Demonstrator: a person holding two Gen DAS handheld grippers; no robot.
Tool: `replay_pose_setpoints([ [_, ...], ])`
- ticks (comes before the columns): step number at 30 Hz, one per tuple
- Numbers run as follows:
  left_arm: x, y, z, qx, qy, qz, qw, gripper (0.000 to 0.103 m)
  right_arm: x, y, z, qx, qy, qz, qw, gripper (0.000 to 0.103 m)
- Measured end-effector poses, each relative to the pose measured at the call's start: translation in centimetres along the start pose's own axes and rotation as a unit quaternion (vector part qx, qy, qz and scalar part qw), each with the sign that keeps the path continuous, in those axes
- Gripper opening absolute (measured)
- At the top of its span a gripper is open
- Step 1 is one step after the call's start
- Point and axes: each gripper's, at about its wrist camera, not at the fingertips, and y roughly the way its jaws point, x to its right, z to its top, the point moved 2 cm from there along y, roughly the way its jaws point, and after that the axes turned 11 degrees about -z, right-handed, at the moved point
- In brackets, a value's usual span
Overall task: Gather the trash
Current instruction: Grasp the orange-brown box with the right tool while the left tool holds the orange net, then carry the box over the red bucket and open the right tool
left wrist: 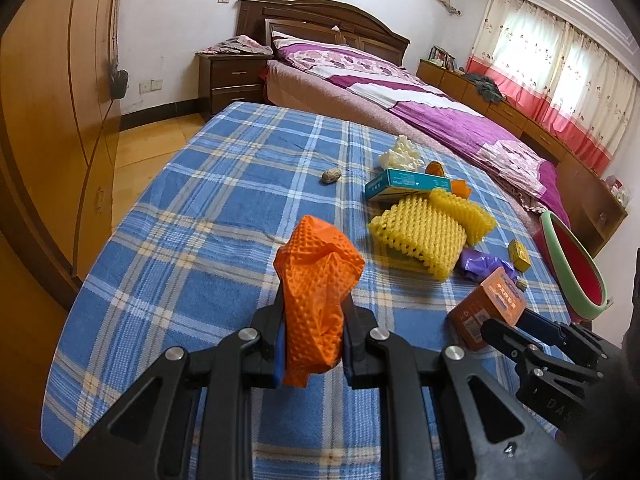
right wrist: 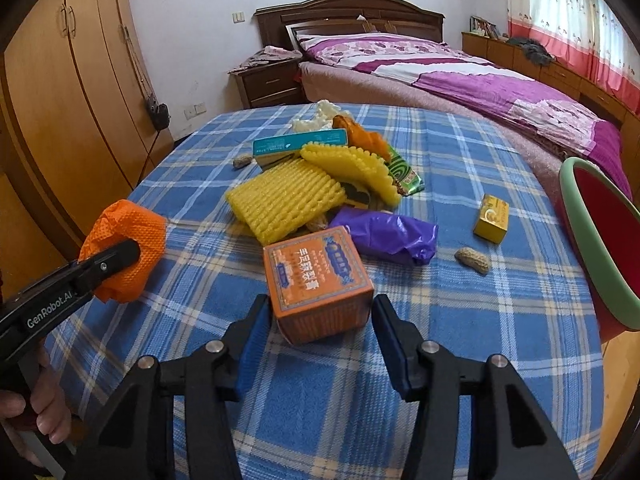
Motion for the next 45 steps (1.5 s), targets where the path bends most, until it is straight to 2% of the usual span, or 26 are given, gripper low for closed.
replay_pose_setpoints([
  [8, 1.0, -0.5, 0.3, 0.003, 0.011, -0.007, 0.9999, 0.021, 0.8, -1.8, 0.1, 0.020, 0.009, 0.002, 1.000, 0.054],
  [21, 6.1, -1.8, 2.2, 0.000, 0.051, -0.062, 0.9968, 0.021, 4.4, -6.5, 2.1, 0.062, 0.042, -0.001, 0.997, 0.054],
  [35, 12.4, -1.6, 5.2, 0.006, 0.108, -0.102, 0.9889, 0.021, 10.4, -9.7, 3.9, 0.096, 0.079, -0.039, 0.991, 0.054],
  [45, 17.0, 0.4, 6.6, -0.004, 0.134, -0.126, 0.9829, 0.021, 15.1, -10.3, 4.3, 0.100, 0.114, -0.065, 0.986, 0.054],
])
